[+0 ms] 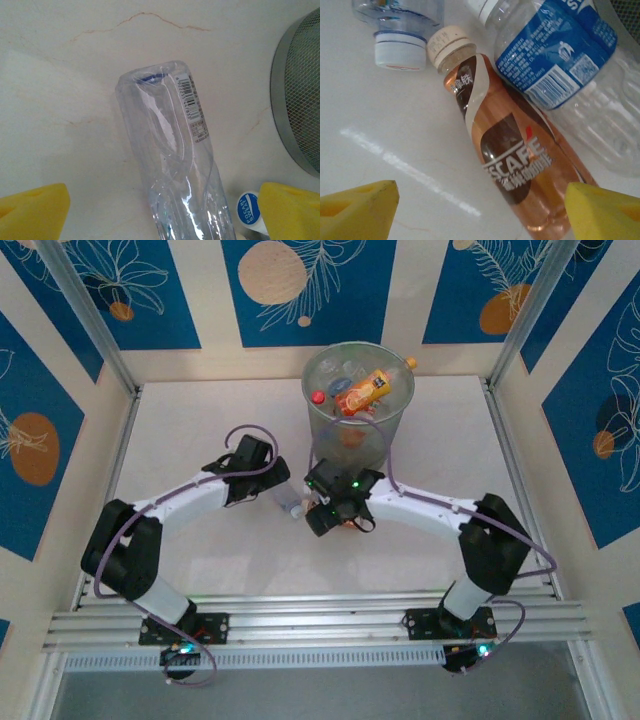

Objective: Put the plastic bottles in the bin

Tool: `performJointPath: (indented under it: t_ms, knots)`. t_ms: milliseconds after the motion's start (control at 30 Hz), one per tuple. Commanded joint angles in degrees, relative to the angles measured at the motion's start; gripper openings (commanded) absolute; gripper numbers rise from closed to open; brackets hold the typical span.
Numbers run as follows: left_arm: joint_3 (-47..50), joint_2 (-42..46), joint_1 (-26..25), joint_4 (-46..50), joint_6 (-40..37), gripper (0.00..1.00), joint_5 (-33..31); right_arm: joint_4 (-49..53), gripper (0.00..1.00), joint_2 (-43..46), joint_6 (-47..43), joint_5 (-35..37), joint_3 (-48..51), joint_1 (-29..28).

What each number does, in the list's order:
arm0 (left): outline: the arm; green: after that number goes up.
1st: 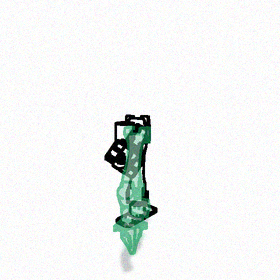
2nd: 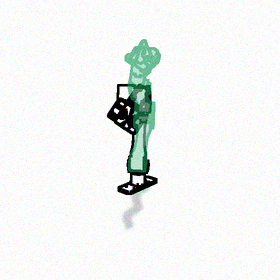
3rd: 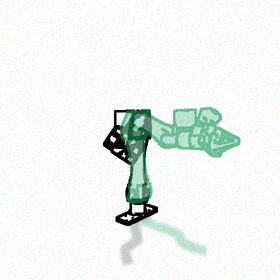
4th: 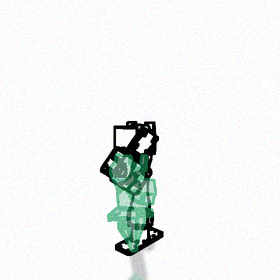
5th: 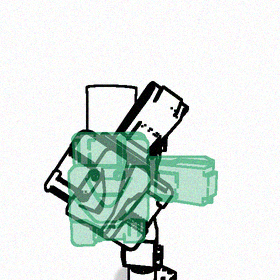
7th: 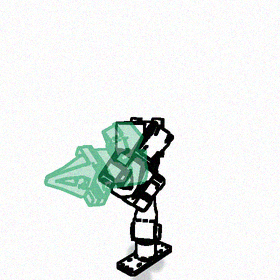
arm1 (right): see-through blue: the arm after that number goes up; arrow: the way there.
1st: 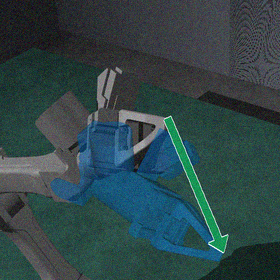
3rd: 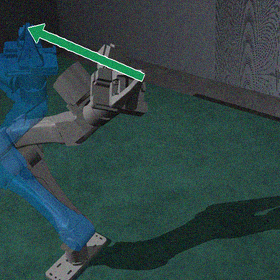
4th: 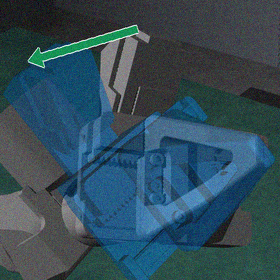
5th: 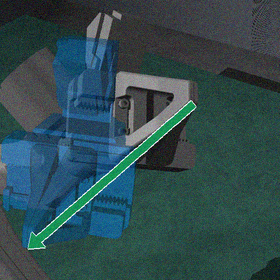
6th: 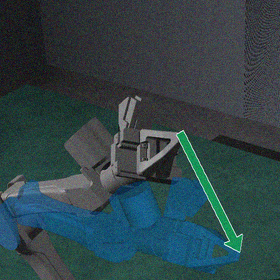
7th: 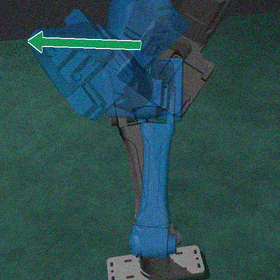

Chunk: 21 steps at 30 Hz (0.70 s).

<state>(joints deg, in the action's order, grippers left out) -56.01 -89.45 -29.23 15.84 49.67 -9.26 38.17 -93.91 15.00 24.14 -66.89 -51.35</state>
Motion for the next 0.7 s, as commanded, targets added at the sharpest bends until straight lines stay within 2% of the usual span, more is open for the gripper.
performJointPath:
  t_ms: [0, 267, 667]
  knots:
    - [0.77, 0.59, 0.84, -0.58, 1.04, 0.96, 0.82, 0.7, 0.87, -2.49, -4.13, 3.64, -3.11, -0.5]
    - [1.87, 1.03, 1.55, -0.78, 1.04, 0.96, 1.17, 1.73, 0.87, -6.8, -6.41, 7.79, -4.52, -0.2]
    - [2.04, 1.21, 1.99, -0.83, 0.95, 0.96, 1.17, 1.82, 0.82, -7.69, -6.17, 5.74, -0.45, -0.05]
